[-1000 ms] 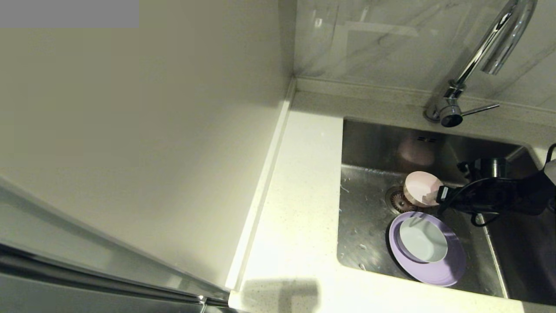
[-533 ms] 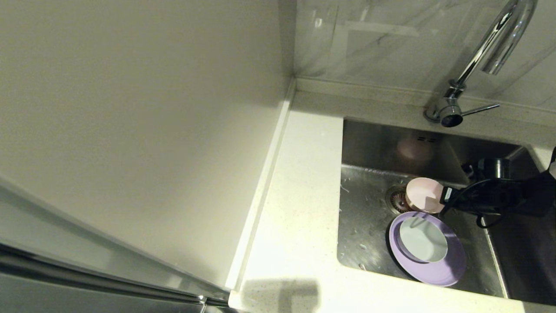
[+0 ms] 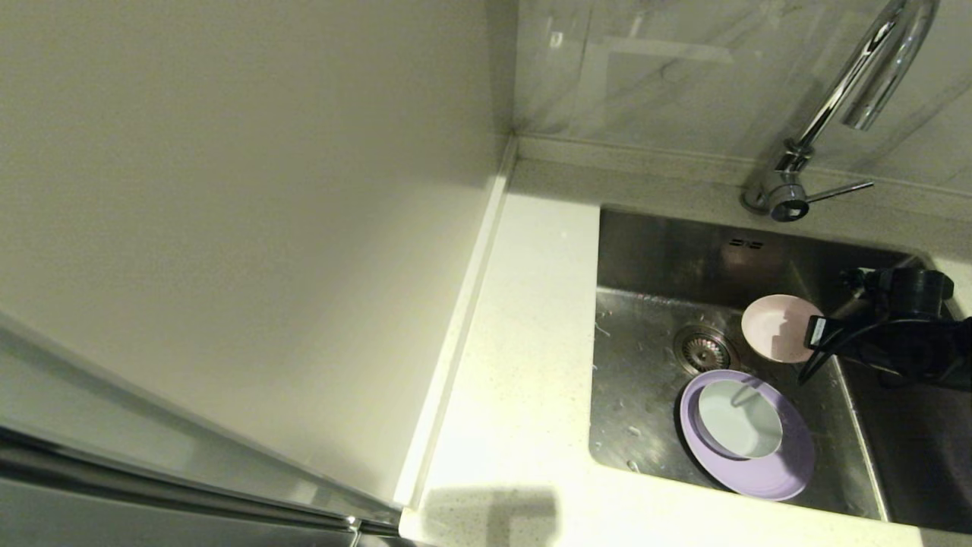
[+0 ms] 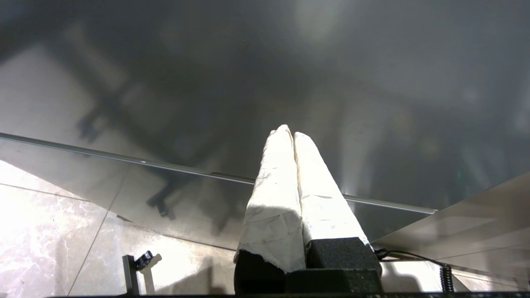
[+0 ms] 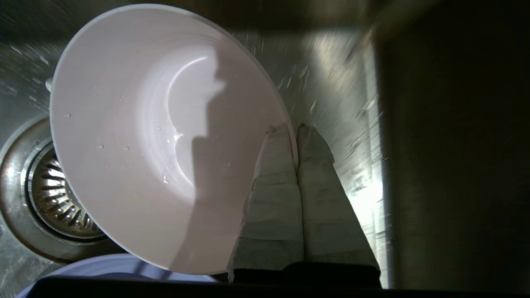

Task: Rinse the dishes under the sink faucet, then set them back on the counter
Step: Place the bowl on the table

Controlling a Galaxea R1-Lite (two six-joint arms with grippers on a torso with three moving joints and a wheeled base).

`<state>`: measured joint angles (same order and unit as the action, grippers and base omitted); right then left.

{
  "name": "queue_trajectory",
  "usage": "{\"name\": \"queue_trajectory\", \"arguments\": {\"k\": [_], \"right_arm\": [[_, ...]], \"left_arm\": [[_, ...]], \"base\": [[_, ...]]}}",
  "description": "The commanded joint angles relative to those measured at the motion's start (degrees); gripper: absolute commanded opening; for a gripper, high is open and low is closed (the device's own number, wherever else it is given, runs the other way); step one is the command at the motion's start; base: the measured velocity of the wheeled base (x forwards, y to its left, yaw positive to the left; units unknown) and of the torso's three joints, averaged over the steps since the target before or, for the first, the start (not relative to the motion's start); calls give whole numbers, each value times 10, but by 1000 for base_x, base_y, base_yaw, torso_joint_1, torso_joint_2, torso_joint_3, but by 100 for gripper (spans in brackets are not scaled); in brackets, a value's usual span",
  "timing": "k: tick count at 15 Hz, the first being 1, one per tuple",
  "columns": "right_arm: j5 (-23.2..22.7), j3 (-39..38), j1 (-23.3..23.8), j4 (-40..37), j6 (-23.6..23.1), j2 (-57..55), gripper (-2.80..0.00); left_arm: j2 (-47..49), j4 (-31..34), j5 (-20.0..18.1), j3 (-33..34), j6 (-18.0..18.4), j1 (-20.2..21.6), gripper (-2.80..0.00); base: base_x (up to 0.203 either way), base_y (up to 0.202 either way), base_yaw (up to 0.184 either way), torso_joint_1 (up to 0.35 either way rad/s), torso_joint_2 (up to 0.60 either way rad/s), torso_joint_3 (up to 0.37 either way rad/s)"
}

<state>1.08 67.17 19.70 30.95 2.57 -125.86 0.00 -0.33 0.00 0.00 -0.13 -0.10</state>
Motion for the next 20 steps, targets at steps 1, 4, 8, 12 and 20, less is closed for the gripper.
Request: {"name": "queue_trajectory", "arguments": {"k": [1,4,8,12,20], "right_arm": [[10,-31,4,25,-27,57,-280],[19,-94,5,40,-54,136,-280],[22,-189,5,42,-81,257,-280],[47,-231,6,68,-145,355,-280],[23,-253,6,343,-382,382,-280]], "left_arm": [[0,0,0,2,0,0,-280],[0,0,0,2,0,0,-280],[0,0,0,2,0,0,-280],[0,0,0,1,0,0,-280],[0,0,0,2,0,0,-280]], "base": [[0,0,0,0,0,0],[0,0,0,0,0,0],[0,0,0,0,0,0],[0,0,0,0,0,0],[0,0,0,0,0,0]]}}
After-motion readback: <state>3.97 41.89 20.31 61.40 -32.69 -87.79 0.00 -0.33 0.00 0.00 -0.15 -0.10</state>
